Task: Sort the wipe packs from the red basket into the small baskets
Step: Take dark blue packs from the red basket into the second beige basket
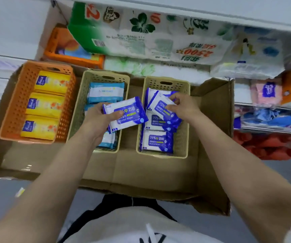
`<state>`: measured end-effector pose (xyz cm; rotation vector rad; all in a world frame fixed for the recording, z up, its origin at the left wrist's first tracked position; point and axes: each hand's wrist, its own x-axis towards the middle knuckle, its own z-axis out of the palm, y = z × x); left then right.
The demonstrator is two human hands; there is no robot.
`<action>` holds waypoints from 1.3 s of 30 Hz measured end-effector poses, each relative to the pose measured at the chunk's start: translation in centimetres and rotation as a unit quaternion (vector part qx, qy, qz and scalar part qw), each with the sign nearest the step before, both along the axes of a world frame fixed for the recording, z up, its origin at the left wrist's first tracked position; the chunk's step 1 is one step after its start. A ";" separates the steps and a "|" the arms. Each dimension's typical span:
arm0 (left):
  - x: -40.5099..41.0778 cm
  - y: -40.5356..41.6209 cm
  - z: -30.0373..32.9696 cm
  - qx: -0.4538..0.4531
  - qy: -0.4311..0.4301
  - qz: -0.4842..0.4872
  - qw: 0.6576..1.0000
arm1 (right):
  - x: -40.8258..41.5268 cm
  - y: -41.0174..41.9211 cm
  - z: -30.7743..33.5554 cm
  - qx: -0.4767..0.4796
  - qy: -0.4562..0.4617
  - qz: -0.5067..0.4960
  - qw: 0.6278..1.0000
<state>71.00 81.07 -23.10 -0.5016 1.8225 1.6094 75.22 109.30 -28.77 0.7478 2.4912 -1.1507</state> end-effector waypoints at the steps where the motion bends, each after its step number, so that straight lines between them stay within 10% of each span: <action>1: 0.3 -0.1 -0.2 -0.001 -0.002 0.009 1.000 | -0.9 0.2 -0.6 0.020 -0.001 0.026 0.999; 10: 0.8 0.9 -0.8 -0.020 -0.010 0.032 0.999 | -6.6 0.9 -2.2 0.182 0.001 0.166 0.969; 21: -0.2 1.8 -1.1 -0.038 -0.009 0.017 0.999 | -4.2 0.7 -2.7 0.078 -0.133 0.245 0.957; 34: 0.4 2.5 -1.9 -0.043 -0.009 -0.008 0.999 | -0.2 -1.8 -3.4 0.198 -0.033 0.193 0.961; 39: 0.9 3.4 -2.1 -0.025 -0.009 -0.039 0.999 | -1.0 -1.9 0.5 -0.047 0.055 0.019 0.997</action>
